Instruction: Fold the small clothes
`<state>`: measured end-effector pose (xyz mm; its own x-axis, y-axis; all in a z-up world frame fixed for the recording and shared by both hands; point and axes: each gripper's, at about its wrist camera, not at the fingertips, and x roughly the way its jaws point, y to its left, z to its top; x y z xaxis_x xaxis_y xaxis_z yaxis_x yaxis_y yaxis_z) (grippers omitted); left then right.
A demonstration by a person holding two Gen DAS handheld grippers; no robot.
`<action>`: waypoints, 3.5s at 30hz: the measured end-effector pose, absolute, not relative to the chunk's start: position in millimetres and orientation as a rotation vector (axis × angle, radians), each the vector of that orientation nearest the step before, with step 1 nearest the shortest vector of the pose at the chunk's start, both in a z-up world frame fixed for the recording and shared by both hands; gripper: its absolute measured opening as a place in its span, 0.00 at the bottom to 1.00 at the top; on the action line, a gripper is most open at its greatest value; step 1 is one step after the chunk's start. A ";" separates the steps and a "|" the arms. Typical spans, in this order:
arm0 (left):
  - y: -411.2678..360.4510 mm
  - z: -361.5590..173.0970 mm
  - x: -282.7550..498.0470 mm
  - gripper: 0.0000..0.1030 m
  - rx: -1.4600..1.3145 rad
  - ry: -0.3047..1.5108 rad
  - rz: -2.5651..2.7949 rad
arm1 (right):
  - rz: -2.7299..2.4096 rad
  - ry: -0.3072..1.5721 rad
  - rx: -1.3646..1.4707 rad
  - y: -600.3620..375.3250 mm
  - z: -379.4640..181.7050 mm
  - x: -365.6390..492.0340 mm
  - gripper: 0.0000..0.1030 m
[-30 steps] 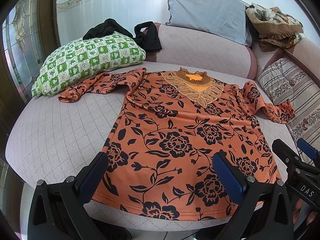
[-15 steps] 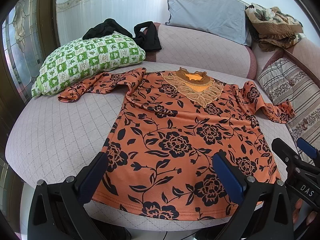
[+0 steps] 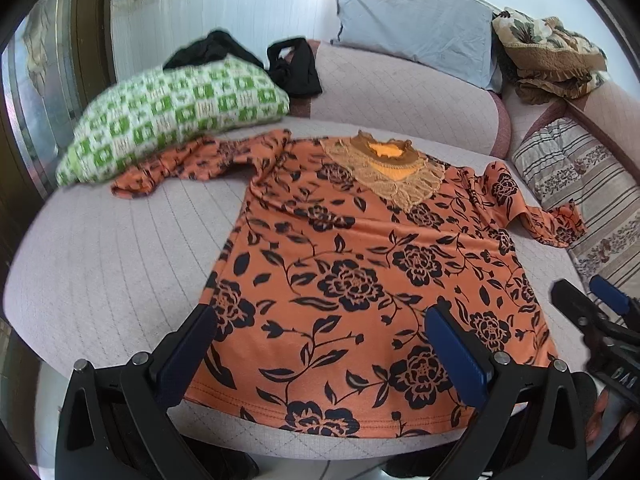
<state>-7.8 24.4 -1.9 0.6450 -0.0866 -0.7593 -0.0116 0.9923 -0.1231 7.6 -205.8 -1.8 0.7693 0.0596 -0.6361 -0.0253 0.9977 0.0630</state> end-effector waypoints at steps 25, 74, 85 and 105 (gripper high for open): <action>97.7 -51.8 12.0 1.00 -0.263 0.927 -0.009 | -0.070 0.770 0.766 -465.6 -71.1 35.5 0.82; 107.2 -77.7 62.0 1.00 -0.292 0.827 -0.073 | 0.435 1.005 0.230 -117.2 -129.8 293.1 0.78; 95.0 -88.7 69.2 1.00 -0.252 0.868 -0.087 | 0.295 0.970 0.450 -317.5 -105.7 345.8 0.80; 124.2 -63.4 83.2 1.00 -0.367 0.823 -0.085 | 0.065 0.916 0.627 -398.7 -142.6 305.6 0.74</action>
